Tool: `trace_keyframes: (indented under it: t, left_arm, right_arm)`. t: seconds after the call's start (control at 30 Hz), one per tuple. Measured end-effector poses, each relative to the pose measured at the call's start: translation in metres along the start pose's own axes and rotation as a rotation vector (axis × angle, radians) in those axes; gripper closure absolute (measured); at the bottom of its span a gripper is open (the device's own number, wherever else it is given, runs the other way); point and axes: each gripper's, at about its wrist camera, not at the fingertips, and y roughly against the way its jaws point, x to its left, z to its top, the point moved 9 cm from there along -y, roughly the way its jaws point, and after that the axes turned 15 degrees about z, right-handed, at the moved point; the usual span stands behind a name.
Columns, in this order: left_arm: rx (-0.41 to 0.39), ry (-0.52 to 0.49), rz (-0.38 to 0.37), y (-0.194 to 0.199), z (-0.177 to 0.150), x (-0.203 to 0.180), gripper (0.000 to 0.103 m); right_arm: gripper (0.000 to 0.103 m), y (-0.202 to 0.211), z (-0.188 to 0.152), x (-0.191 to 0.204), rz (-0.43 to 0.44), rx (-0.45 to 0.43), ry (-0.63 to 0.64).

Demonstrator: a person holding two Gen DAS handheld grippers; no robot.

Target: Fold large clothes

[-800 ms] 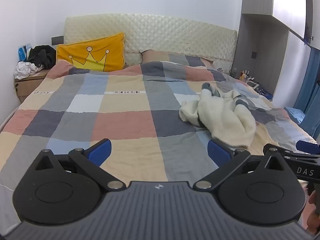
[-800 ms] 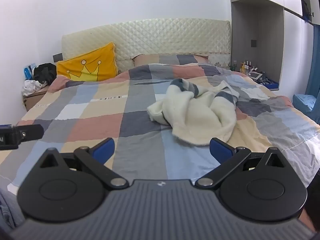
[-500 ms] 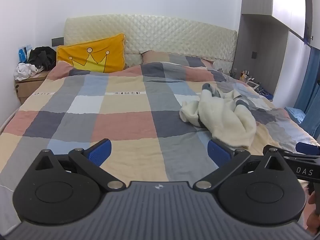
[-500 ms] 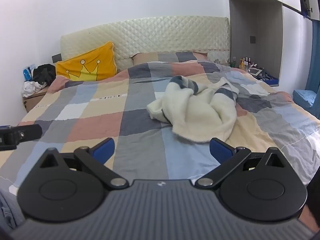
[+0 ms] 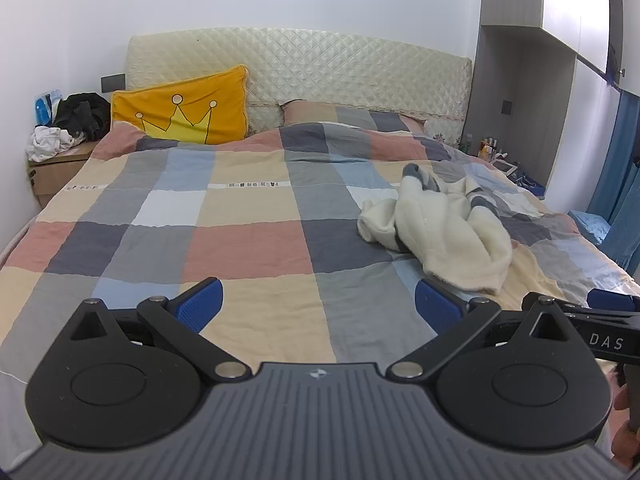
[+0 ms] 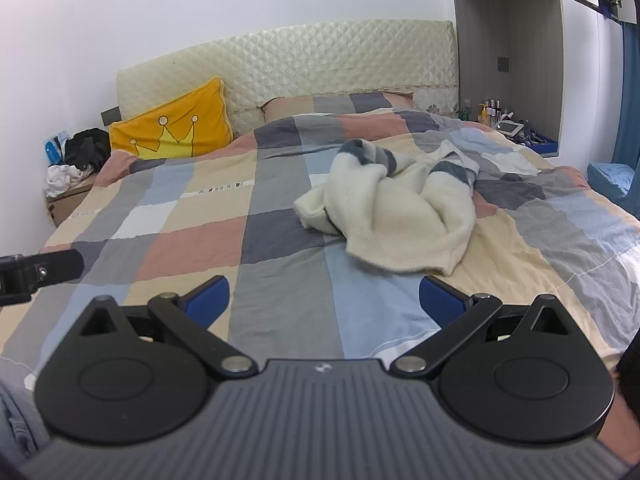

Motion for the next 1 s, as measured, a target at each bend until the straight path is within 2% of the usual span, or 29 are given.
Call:
trace_keyframes:
  t: [1.0]
  left_arm:
    - [-0.002, 0.002, -0.007, -0.0010, -0.0041, -0.0058, 0.000]
  right_arm:
    - [0.000, -0.0034, -0.0049, 0.0013, 0.006, 0.012, -0.005]
